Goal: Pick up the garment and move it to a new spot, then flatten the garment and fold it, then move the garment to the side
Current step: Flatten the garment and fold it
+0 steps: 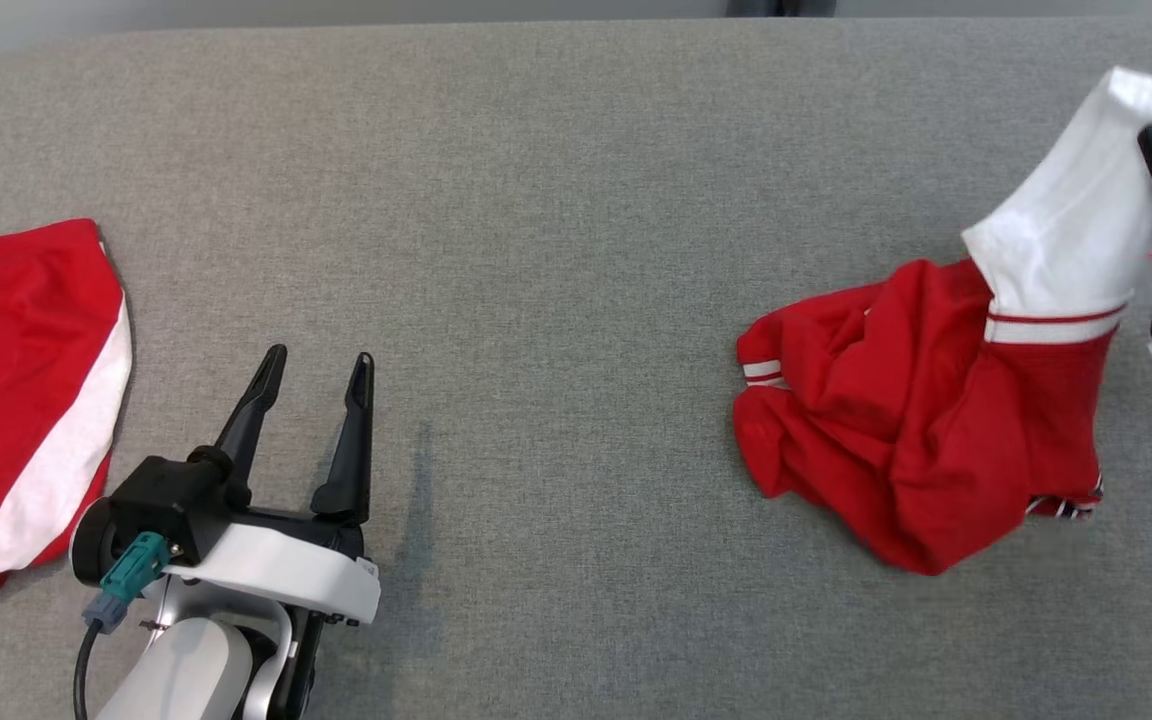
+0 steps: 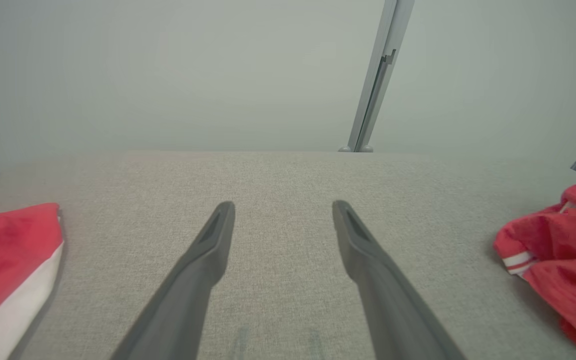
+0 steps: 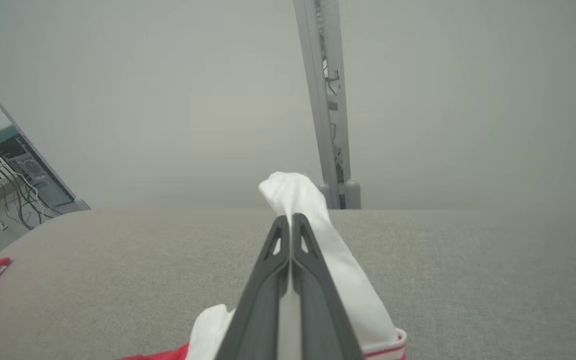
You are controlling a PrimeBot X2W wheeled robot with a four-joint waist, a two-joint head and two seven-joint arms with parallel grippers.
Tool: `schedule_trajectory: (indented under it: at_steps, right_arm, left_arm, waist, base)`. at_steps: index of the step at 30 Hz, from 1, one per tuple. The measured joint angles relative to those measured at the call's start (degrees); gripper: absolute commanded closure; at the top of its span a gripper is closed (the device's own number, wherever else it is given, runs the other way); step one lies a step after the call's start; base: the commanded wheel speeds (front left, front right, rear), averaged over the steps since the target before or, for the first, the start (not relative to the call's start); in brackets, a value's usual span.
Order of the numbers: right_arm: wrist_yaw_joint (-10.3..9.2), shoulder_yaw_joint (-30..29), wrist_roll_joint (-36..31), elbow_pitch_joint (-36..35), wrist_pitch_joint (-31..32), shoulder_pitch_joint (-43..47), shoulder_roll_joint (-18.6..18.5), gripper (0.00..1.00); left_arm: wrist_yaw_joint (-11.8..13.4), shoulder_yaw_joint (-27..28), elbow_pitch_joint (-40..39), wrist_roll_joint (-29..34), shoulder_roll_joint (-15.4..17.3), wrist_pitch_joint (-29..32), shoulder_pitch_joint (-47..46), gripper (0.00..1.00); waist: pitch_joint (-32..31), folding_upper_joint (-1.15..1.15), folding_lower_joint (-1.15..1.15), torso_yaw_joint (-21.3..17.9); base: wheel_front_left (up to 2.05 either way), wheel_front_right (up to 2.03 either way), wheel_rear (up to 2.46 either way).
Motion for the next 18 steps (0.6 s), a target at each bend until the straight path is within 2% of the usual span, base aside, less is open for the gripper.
schedule_trajectory:
  at_steps: [6, 13, 15, 18]
  right_arm:
    - [0.0, 0.81, -3.68, -3.08, -6.19, -8.4, 4.71, 1.0]
    - [0.0, 1.04, -6.71, -1.79, -10.61, -20.01, 10.71, 1.0]
    - [0.0, -0.58, -6.65, -0.55, -11.72, -19.26, 11.91, 1.0]
    - [0.0, -3.28, -5.63, 0.01, -12.51, -13.24, 12.46, 1.0]
  left_arm:
    - [0.04, -0.26, -0.27, -0.04, 0.18, 0.4, -0.01, 0.0]
    - [-0.03, -0.71, -0.14, -0.11, 0.11, 0.54, -0.69, 0.0]
    - [-0.14, -1.05, -0.03, -0.3, -0.16, 0.49, -0.71, 0.0]
    - [-0.21, -1.26, 0.08, -0.44, -0.47, 0.35, -0.69, 0.0]
  waist:
    - [-0.81, 0.0, 0.0, -1.4]
    - [-0.78, 0.0, 0.0, -1.45]
    - [-1.06, 0.0, 0.0, -1.25]
    - [-1.32, 0.0, 0.0, -1.31]
  base:
    - [0.0, 0.0, 0.0]
    - [0.0, 0.0, 0.0]
    - [0.0, 0.0, 0.0]
    - [0.0, 0.0, 0.0]
